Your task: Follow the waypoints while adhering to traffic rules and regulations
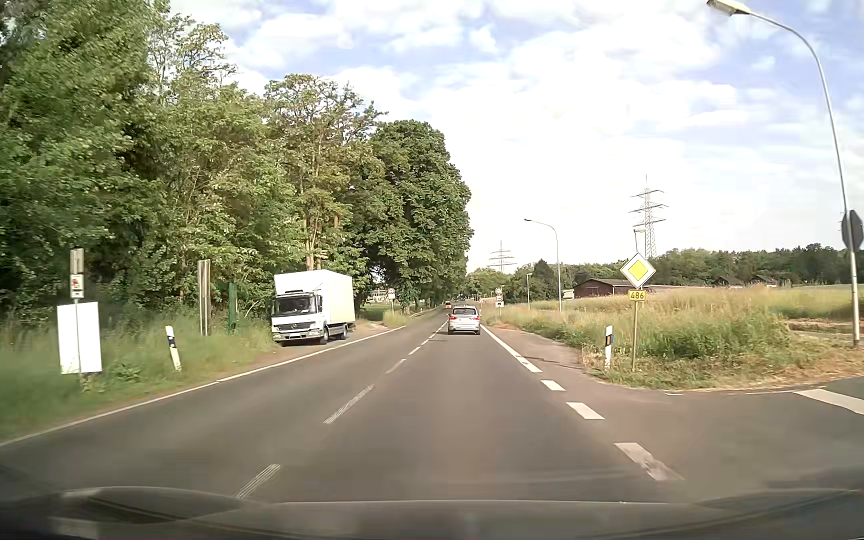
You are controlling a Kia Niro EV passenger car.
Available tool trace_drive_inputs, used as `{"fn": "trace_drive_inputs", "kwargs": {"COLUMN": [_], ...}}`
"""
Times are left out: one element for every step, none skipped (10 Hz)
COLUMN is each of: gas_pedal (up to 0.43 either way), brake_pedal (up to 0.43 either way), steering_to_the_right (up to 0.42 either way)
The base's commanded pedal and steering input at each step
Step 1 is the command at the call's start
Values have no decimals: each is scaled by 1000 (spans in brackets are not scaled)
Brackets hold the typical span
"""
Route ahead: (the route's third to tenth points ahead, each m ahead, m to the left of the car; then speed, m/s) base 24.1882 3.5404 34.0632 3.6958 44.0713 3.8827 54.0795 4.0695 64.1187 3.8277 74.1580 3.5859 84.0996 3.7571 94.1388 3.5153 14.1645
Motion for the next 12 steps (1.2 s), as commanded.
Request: {"fn": "trace_drive_inputs", "kwargs": {"gas_pedal": [59,59,59,67,67,67,67,67,67,67,67,67], "brake_pedal": [30,30,30,30,30,30,30,30,30,30,30,30], "steering_to_the_right": [0,0,0,0,0,0,0,0,0,0,0,0]}}
